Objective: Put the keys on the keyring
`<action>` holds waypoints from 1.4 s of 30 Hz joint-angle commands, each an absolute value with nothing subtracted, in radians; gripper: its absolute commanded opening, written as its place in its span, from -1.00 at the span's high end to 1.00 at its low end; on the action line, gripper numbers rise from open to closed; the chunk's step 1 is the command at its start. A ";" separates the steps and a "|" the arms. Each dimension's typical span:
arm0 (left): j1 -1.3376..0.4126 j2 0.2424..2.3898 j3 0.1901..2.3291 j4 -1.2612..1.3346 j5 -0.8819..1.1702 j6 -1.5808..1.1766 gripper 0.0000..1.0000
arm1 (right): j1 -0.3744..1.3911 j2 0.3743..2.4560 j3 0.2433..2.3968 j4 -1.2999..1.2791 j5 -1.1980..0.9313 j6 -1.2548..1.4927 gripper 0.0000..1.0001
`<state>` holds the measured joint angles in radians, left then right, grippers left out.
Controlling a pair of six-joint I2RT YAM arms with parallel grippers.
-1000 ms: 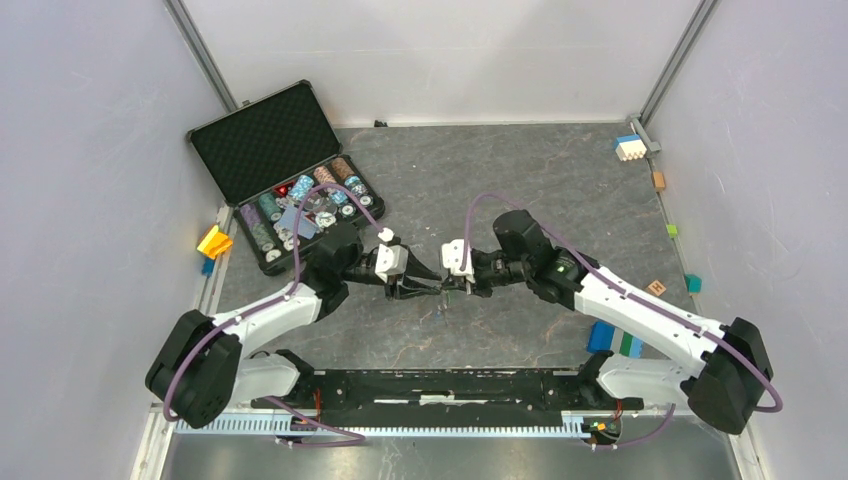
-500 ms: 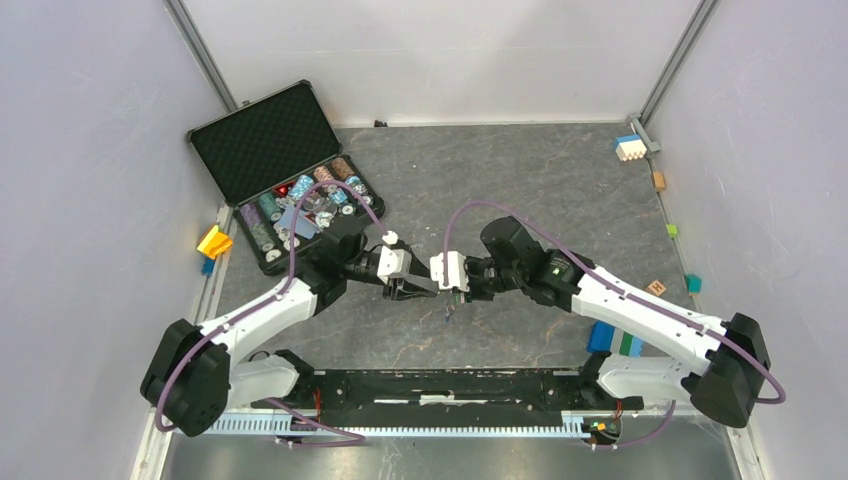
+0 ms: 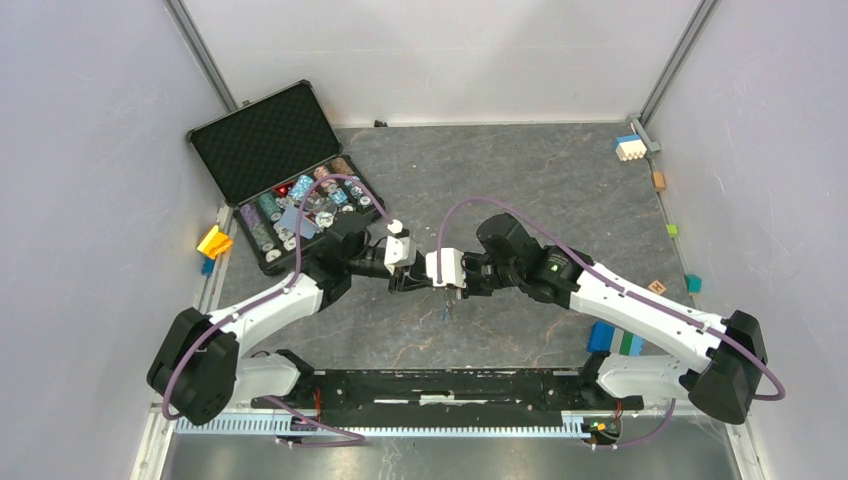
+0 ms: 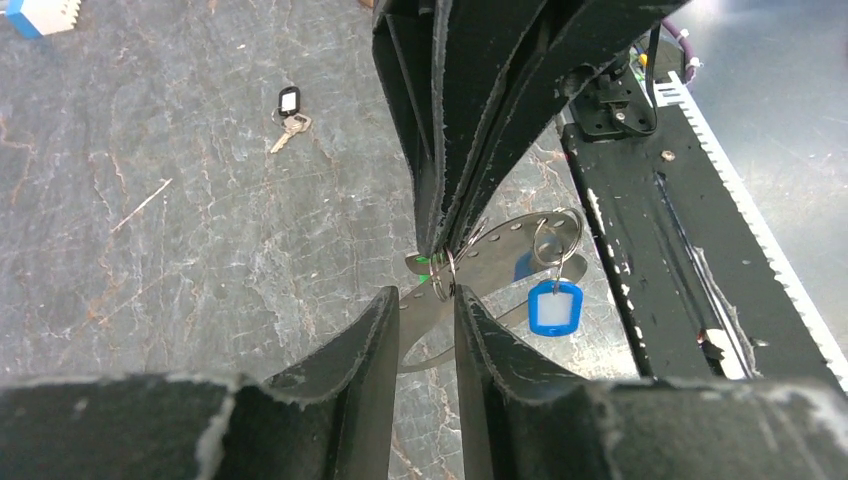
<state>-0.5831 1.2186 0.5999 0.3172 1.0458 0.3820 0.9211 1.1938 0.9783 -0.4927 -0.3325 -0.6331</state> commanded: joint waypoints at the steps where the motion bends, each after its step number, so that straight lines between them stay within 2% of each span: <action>1: -0.596 1.231 0.645 0.383 1.016 0.292 0.34 | 0.927 1.195 1.026 -0.476 -0.324 -0.630 1.00; 9: -0.610 1.229 0.636 0.382 1.026 0.287 0.33 | 0.926 1.206 1.026 -0.472 -0.324 -0.615 1.00; 16: -0.620 1.238 0.640 0.381 1.014 0.288 0.47 | 0.927 1.214 1.038 -0.475 -0.329 -0.608 1.00; 21: -0.621 1.241 0.640 0.354 1.011 0.312 0.49 | 0.926 1.216 1.039 -0.474 -0.327 -0.607 1.00; 37: -0.632 1.256 0.654 0.321 1.006 0.329 0.96 | 0.925 1.215 1.036 -0.472 -0.330 -0.604 1.00; 42: -0.632 1.248 0.647 0.316 0.998 0.329 0.96 | 0.926 1.209 1.021 -0.464 -0.330 -0.604 1.00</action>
